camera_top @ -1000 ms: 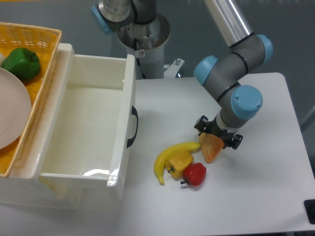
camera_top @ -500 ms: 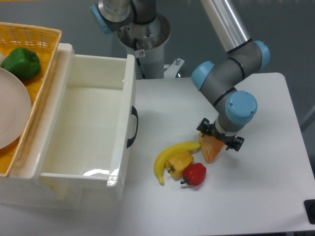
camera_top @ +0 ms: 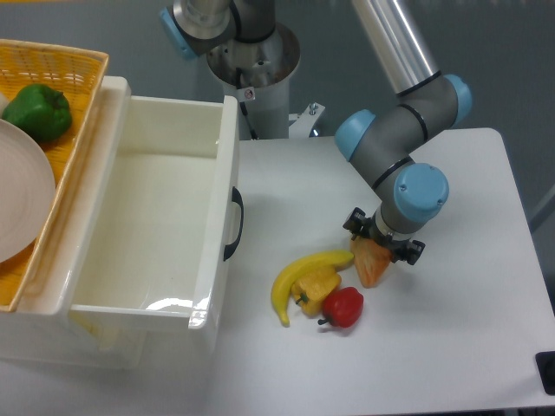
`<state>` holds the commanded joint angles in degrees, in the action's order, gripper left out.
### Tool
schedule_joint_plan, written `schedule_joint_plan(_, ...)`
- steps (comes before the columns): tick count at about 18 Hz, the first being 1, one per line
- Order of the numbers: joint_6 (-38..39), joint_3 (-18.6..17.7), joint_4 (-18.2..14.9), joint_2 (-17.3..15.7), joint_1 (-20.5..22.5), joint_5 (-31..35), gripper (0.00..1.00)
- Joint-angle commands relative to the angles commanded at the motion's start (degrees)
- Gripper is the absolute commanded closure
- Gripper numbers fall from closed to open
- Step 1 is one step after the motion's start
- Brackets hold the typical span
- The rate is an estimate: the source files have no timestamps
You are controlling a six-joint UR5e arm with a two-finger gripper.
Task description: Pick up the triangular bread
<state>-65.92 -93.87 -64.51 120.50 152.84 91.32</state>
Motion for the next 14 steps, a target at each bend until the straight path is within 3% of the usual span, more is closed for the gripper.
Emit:
schedule_joint_plan(2, -0.35, 1.05, -0.17, 0.0, 0.17, -0.17, 0.84)
schedule_joint_plan(3, -0.44, 1.06, -0.18, 0.0, 0.26, -0.26, 0.88)
schedule_joint_plan(9, -0.61, 3.43, -0.79, -0.26, 0.35, -1.49, 0.99)
schedule_joint_plan(14, -1.75, 7.02, -3.33, -0.97, 0.62, -3.16, 0.99)
